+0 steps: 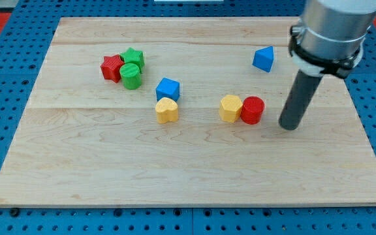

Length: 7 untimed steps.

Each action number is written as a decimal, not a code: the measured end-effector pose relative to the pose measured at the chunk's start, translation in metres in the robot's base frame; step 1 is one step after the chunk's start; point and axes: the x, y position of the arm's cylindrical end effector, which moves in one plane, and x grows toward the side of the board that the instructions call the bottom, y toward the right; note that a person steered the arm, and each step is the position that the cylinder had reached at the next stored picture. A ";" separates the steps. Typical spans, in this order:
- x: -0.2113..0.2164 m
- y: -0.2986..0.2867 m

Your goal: Move the red circle towards up

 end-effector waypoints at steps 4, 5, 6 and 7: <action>-0.074 -0.029; -0.088 -0.025; -0.106 -0.024; -0.116 -0.031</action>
